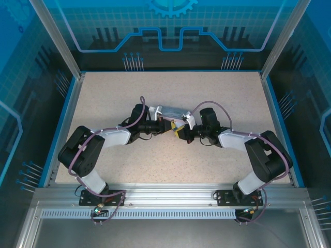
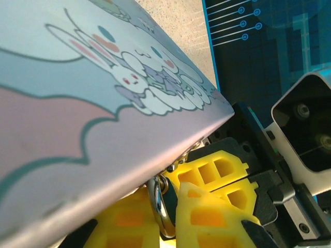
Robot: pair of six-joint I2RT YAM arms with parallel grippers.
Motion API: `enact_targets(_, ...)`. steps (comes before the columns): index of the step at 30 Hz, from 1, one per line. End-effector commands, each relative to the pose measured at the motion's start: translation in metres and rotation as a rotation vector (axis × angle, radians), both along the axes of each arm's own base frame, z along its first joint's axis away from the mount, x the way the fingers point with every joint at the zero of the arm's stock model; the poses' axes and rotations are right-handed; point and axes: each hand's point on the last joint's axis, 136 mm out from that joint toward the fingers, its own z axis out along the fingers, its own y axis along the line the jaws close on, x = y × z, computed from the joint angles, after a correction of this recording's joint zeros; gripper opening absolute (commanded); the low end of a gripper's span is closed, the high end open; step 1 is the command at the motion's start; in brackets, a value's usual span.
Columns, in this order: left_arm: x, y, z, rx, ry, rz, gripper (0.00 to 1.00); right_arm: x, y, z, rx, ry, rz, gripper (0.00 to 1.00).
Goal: Unlock the padlock with the key
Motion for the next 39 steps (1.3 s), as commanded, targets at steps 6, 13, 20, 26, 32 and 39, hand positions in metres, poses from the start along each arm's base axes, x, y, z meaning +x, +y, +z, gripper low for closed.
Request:
enact_targets(6,0.001,0.006,-0.012,0.057,-0.123,-0.041,0.00,0.002,0.001,0.016,0.086,0.056,0.031,0.04)
enact_targets(13,0.013,0.009,-0.021,0.035,-0.050,0.051,0.00,0.000,-0.015,0.008,0.034,0.053,-0.028,0.31)
enact_targets(20,0.021,0.013,-0.041,0.053,0.032,0.119,0.00,-0.004,-0.043,0.001,-0.015,0.070,-0.140,0.48)
enact_targets(26,0.021,0.024,-0.071,0.116,0.109,0.197,0.00,0.004,-0.075,-0.004,-0.101,0.119,-0.328,0.52)
enact_targets(32,0.021,0.028,-0.087,0.134,0.146,0.230,0.11,0.012,-0.080,-0.014,-0.130,0.176,-0.401,0.57)
enact_targets(39,0.019,0.036,-0.095,0.160,0.166,0.270,0.43,0.025,-0.067,-0.011,-0.124,0.180,-0.402,0.59)
